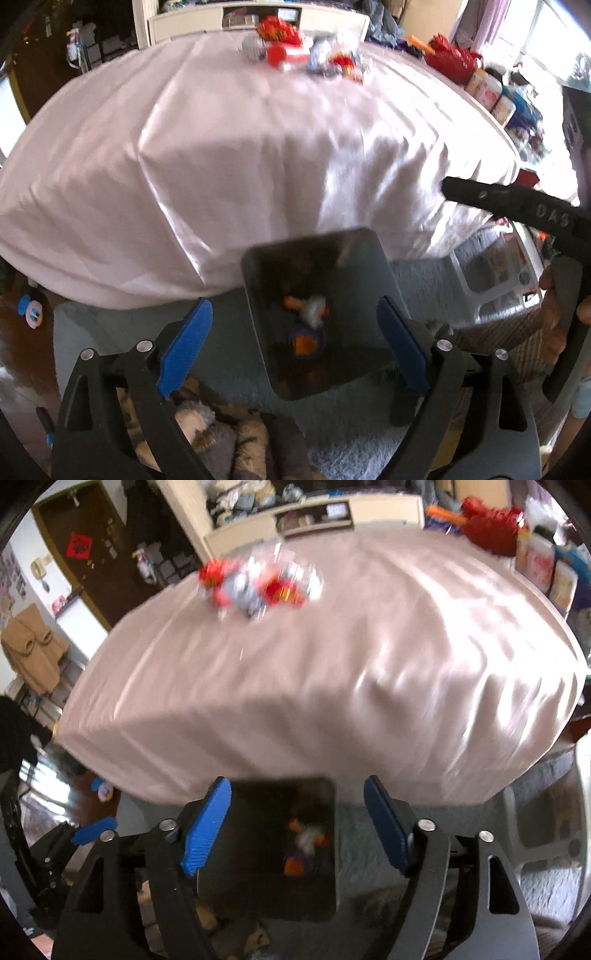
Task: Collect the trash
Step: 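Grasp the blue-white plastic cage toy with the right tool while the left tool grasps the grey foil packet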
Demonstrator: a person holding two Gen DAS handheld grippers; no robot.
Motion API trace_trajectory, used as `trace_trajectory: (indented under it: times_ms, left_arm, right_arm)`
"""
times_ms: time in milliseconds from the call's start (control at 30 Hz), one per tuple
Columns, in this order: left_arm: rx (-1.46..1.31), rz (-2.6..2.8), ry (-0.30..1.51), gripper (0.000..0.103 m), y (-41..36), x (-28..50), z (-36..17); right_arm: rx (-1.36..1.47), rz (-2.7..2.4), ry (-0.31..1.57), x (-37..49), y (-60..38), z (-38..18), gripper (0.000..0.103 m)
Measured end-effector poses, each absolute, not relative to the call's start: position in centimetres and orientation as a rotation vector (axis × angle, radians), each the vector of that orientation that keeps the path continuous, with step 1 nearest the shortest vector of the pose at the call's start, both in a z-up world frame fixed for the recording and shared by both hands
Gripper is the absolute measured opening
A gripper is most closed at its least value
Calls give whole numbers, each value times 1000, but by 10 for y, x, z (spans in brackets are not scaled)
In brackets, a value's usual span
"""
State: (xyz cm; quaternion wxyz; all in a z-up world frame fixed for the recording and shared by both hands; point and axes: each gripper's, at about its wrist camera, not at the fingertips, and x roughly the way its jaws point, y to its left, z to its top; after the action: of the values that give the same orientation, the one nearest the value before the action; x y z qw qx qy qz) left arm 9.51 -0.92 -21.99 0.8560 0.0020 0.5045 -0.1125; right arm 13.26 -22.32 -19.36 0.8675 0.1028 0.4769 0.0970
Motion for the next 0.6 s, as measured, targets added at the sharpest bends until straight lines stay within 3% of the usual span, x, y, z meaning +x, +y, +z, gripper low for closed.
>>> trace_trajectory:
  times_ms: [267,600]
  left_arm:
    - [-32,-204,988,87,-1,137,-183]
    - [-40,-170,932,87,1,199,-157]
  right_arm:
    - [222,151,912,173,-247,-154,79]
    - [207,134,908,233,-248,-156,78]
